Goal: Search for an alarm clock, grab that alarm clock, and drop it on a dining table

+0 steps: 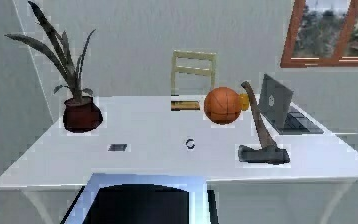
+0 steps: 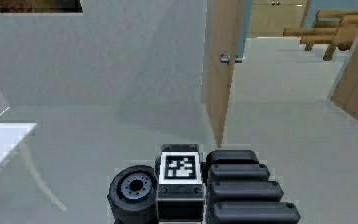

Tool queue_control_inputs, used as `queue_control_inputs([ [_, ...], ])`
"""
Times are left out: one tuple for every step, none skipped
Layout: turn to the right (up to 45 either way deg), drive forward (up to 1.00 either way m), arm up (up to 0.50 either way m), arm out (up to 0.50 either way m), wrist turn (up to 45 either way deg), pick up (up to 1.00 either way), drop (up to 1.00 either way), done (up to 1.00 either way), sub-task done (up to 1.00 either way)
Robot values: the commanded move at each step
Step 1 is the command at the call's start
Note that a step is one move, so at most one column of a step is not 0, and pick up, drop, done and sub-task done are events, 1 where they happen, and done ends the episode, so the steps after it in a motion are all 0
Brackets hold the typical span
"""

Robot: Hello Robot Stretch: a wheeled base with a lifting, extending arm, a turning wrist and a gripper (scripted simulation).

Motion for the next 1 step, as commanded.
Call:
queue_control_inputs([
  [27.0,0.0,0.0,0.0,0.0,0.0,0.0,0.0,0.0],
])
